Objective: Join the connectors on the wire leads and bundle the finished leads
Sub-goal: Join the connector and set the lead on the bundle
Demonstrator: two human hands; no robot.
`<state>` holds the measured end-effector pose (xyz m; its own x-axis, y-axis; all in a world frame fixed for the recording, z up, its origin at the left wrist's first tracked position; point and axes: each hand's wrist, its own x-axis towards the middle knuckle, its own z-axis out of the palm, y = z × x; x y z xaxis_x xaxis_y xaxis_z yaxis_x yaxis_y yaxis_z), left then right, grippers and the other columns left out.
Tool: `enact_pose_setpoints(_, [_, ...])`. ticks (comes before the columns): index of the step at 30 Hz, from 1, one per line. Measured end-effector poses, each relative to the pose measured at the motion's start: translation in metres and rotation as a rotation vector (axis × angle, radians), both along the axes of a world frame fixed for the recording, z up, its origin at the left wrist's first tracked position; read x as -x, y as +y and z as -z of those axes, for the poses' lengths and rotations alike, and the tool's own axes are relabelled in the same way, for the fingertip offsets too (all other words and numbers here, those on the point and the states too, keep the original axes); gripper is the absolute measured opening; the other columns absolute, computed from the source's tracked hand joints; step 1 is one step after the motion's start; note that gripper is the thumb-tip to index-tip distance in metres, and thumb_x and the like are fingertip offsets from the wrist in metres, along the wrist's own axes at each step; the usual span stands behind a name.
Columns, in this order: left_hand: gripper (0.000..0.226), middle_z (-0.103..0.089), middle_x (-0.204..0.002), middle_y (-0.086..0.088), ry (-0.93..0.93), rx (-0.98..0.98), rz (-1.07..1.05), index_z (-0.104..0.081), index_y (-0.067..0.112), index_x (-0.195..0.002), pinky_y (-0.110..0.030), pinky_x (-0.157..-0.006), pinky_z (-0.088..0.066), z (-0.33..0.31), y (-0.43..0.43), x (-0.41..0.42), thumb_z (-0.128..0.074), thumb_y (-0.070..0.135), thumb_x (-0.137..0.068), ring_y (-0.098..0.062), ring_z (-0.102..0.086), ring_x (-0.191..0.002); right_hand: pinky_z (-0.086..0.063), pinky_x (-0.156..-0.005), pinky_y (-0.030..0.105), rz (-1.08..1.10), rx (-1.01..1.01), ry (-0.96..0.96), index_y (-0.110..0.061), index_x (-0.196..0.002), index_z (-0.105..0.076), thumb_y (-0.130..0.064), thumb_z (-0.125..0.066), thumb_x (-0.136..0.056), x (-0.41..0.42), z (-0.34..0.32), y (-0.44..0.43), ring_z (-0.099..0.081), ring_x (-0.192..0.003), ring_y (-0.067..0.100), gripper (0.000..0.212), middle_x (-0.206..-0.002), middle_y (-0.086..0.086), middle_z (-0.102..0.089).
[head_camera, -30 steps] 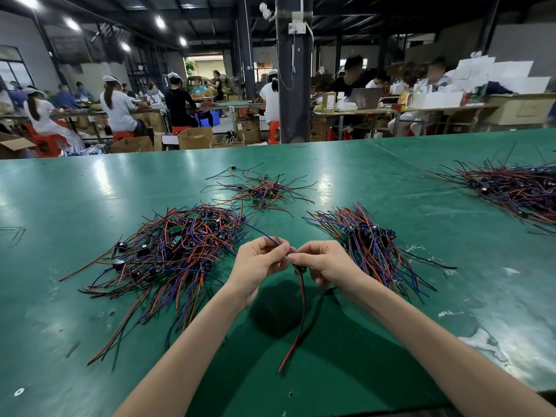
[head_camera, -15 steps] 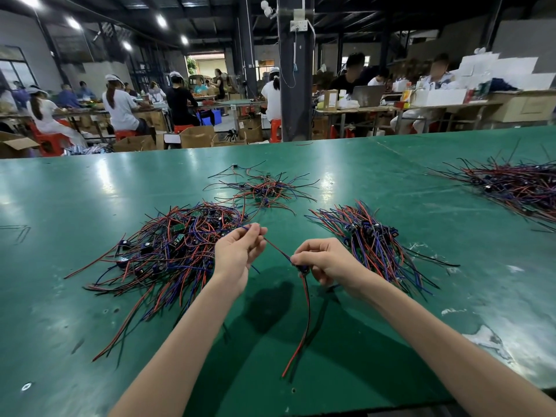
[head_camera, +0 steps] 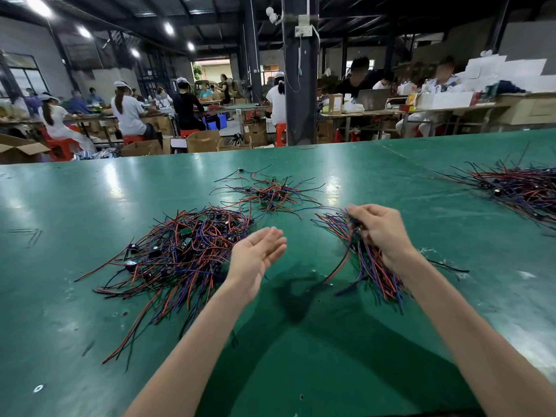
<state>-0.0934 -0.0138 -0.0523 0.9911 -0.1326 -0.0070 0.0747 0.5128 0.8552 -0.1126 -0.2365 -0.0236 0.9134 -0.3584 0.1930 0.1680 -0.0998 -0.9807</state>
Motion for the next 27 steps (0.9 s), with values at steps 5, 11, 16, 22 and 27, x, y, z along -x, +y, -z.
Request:
enact_pose_setpoints(5, [0.036, -0.066, -0.100, -0.015, -0.012, -0.186, 0.037, -0.051, -0.008, -0.121, -0.025, -0.072, -0.058, 0.010, -0.016, 0.008, -0.060, 0.007, -0.090, -0.018, -0.065, -0.077, -0.037, -0.067, 0.028, 0.376, 0.473, 0.130, -0.007, -0.088, -0.071, -0.037, -0.061, -0.091, -0.014, 0.016, -0.042, -0.057, -0.075, 0.021, 0.032, -0.080, 0.007, -0.066])
enact_pose_setpoints(11, [0.036, -0.067, -0.091, 0.007, -0.461, -0.855, 0.018, -0.059, 0.009, -0.123, -0.021, -0.083, -0.051, 0.024, -0.025, 0.021, -0.065, 0.018, -0.089, -0.007, -0.062, -0.080, -0.042, -0.071, 0.034, 0.421, 0.703, 0.214, -0.013, -0.106, -0.066, -0.046, -0.057, -0.092, -0.014, 0.028, -0.045, -0.061, -0.086, 0.031, 0.038, -0.097, 0.016, -0.070])
enact_pose_setpoints(16, [0.039, -0.067, -0.114, -0.001, -0.792, -1.204, 0.111, -0.058, 0.016, -0.126, -0.021, -0.096, -0.041, 0.036, -0.030, 0.032, -0.061, 0.031, -0.091, -0.011, -0.055, -0.108, -0.045, -0.078, 0.037, 0.355, 0.799, 0.223, -0.017, -0.104, -0.057, -0.040, -0.072, -0.081, -0.008, 0.028, -0.037, -0.058, -0.092, 0.032, 0.036, -0.097, 0.014, -0.063])
enact_pose_setpoints(22, [0.041, -0.055, -0.136, 0.006, -0.986, -1.454, 0.197, -0.054, 0.024, -0.133, -0.032, -0.106, -0.028, 0.038, -0.033, 0.035, -0.049, 0.039, -0.096, -0.014, -0.041, -0.125, -0.036, -0.097, 0.041, 0.260, 0.957, 0.372, -0.014, -0.124, -0.055, -0.009, -0.063, -0.077, -0.004, 0.029, -0.027, -0.043, -0.116, 0.035, 0.048, -0.119, 0.015, -0.047])
enact_pose_setpoints(27, [0.038, -0.049, -0.141, 0.014, -1.045, -1.449, 0.278, -0.055, 0.028, -0.132, -0.033, -0.107, -0.023, 0.039, -0.038, 0.040, -0.043, 0.038, -0.098, -0.007, -0.035, -0.133, -0.032, -0.099, 0.040, 0.243, 1.018, 0.376, -0.009, -0.128, -0.052, -0.002, -0.057, -0.075, -0.001, 0.029, -0.019, -0.036, -0.120, 0.035, 0.054, -0.125, 0.017, -0.044])
